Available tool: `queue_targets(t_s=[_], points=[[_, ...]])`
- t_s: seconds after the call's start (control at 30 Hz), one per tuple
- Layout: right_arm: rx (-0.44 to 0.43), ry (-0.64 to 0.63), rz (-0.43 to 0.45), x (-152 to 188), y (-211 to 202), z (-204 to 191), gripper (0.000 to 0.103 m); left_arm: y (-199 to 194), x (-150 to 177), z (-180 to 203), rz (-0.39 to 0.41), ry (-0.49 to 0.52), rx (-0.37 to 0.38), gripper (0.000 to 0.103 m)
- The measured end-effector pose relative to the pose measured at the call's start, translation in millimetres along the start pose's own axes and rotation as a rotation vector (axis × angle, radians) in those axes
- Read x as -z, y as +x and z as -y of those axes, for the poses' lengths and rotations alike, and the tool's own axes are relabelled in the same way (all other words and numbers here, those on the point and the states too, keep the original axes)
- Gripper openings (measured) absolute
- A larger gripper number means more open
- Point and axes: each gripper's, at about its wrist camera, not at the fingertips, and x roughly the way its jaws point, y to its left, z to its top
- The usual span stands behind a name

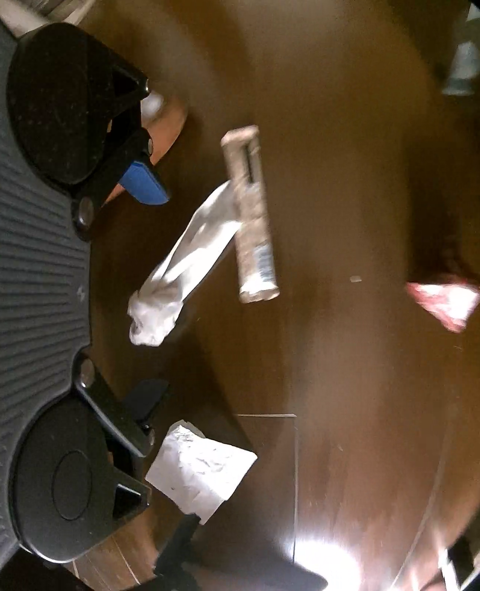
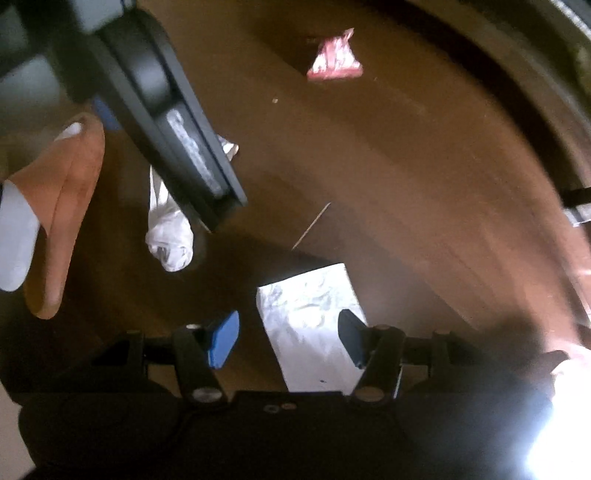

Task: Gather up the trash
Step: 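Grasp a white tissue with the left tool while the right tool grasps another white tissue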

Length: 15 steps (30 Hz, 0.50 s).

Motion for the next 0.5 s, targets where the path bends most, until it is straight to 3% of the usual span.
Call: queue_targets(t_s=[0.23, 0.37, 0.5], points=[[0.040, -0.061, -0.028, -1, 35, -3, 0.059, 57, -1, -7, -0.133, -0.138, 0.069, 0.102], [0.110, -0.153, -0.047, 4, 50, -9, 0.059, 72, 0, -8, -0.146, -0.165, 0.108, 0.101], [0.102, -0.096, -0.066, 2, 58, -1, 0.057, 79, 3, -9, -0.140, -0.171, 0.114, 0.097]])
